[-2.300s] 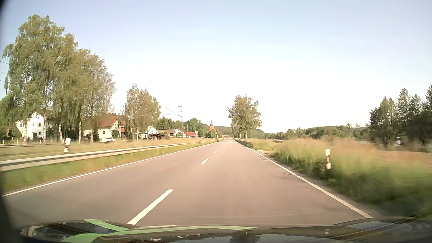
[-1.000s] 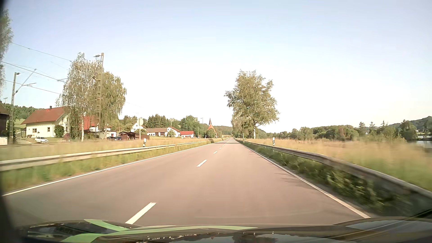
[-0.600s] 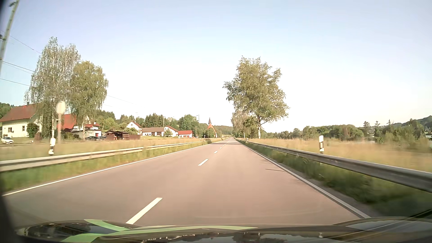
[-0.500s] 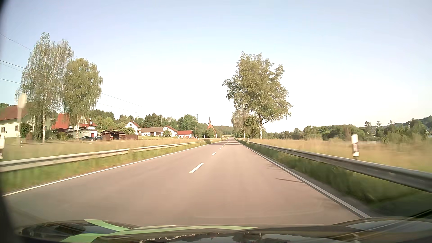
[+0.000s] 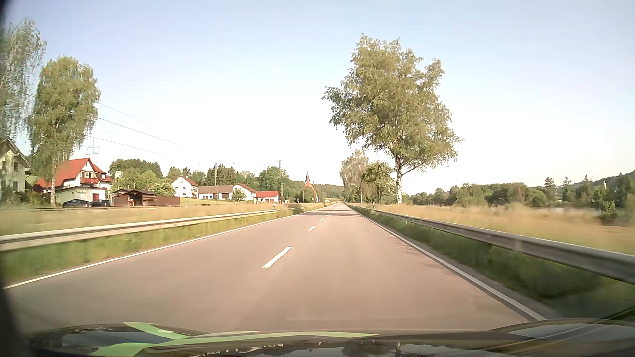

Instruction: Follow the waypoints while adhering to traffic rules and regulations

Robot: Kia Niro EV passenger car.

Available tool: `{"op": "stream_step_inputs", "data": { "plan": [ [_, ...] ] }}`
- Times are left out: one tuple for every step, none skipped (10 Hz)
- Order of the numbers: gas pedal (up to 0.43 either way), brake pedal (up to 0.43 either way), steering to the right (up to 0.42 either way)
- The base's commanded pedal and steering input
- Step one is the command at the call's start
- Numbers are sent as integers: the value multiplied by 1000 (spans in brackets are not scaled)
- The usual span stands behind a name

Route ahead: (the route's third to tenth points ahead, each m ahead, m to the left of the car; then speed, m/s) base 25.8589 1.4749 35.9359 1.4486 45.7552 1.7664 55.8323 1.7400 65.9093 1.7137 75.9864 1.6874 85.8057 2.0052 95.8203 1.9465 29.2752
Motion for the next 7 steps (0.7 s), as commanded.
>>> {"op": "stream_step_inputs", "data": {
  "plan": [
    [240,0,-3],
    [209,0,-3],
    [157,0,-3],
    [150,0,-3],
    [150,0,-3],
    [150,0,-3],
    [157,0,-3]
  ]
}}
